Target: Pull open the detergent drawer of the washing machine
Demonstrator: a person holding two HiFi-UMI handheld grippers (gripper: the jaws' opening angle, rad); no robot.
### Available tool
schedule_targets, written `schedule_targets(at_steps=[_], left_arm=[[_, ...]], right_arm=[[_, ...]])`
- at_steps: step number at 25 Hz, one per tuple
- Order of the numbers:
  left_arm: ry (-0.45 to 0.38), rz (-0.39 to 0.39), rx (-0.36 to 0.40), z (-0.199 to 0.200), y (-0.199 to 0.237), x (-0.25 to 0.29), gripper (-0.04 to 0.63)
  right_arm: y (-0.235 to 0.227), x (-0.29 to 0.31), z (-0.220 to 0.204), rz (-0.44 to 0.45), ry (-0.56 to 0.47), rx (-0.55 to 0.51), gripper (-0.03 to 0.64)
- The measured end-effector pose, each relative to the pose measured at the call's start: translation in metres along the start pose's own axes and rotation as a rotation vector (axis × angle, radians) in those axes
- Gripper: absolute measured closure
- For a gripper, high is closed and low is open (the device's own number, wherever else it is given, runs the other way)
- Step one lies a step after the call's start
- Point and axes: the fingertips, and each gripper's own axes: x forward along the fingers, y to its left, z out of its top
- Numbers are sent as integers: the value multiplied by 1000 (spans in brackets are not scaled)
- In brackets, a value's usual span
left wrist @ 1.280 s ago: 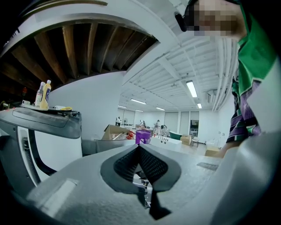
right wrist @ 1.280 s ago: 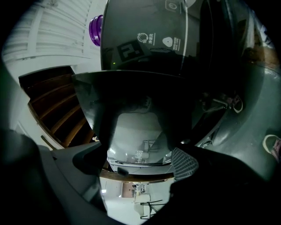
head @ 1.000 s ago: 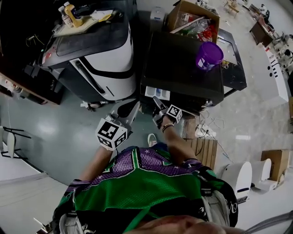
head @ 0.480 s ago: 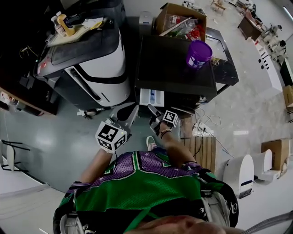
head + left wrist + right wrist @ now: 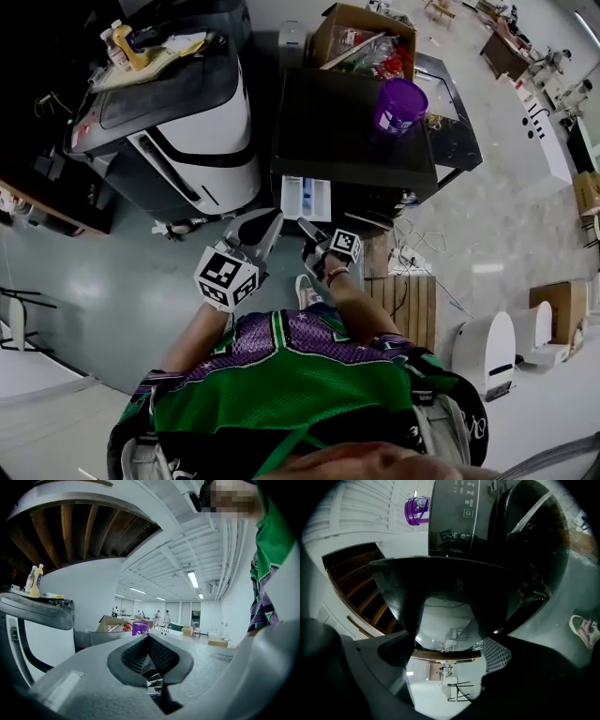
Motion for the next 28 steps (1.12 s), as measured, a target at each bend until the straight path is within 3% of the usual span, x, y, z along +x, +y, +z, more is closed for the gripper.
schedule_targets(at_steps=[5, 13, 20, 24, 28], left_arm=[[-6, 13, -3, 1, 3, -7, 578], [-28, 47, -23, 5, 10, -15, 578], [-35, 36, -22, 3, 5, -6, 578], [-38, 13, -21, 4, 2, 7, 578], [-40, -1, -19, 6, 4, 21, 578]], right_arm=[[-1, -1, 0, -37, -21, -8, 160], [1, -21, -5, -148, 64, -194, 158], [-6, -65, 16, -221, 22, -221, 158], [-1, -88, 38, -225, -26, -250, 158], [24, -92, 50, -207, -8, -361, 158]])
